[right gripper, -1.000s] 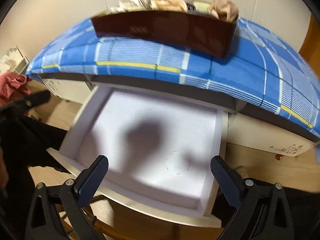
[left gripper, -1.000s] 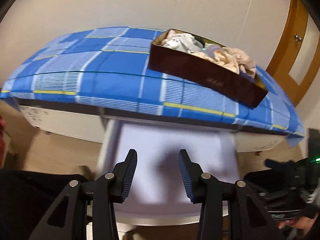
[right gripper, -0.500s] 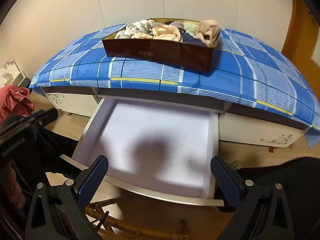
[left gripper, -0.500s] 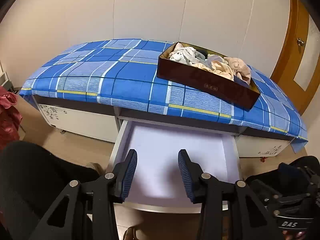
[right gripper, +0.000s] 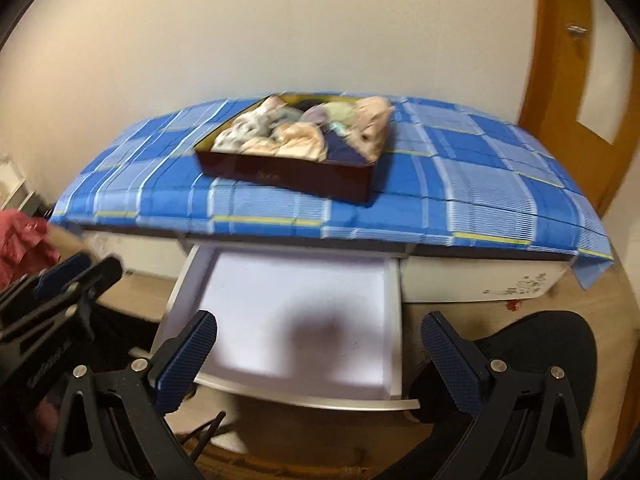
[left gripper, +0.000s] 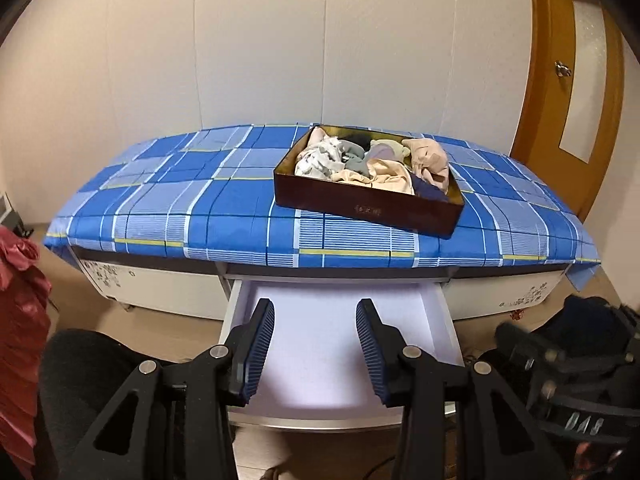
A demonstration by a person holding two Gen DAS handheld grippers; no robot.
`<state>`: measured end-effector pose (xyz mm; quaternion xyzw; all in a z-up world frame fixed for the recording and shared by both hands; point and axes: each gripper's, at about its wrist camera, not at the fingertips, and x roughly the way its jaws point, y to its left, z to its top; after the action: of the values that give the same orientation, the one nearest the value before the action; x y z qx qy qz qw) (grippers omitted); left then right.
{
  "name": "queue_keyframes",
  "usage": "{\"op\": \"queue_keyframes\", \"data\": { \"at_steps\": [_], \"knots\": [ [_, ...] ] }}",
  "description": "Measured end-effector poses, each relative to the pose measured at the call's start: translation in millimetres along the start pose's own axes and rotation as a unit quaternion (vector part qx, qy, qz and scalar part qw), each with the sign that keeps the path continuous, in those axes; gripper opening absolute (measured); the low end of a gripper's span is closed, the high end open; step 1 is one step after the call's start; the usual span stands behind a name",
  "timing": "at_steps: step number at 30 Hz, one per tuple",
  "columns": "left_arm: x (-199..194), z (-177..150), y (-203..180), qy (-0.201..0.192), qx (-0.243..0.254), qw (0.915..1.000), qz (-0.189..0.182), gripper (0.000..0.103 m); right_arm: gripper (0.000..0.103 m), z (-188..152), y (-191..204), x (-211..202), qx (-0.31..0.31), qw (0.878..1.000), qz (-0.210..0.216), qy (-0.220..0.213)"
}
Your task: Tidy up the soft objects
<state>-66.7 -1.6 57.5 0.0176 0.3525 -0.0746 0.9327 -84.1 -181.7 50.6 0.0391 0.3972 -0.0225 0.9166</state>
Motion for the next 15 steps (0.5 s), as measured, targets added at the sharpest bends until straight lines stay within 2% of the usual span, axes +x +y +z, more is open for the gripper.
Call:
{"op": "queue_keyframes", "data": {
  "at_steps": [5,15],
  "knots": [
    [-2.7,-2.8,1.1,0.002,-0.005,1.0000,0.001,0.043,0.103,3.6,-11.2,-6.4,0.024,0.999,-0.013,-0.017],
    [-8.1,-5.7,-2.6,-0.004,-0.001,1.0000,-0.002,0.043,0.103,4.4,-8.7,-2.2,0.023,0.999,-0.021,-0.015]
  ]
}}
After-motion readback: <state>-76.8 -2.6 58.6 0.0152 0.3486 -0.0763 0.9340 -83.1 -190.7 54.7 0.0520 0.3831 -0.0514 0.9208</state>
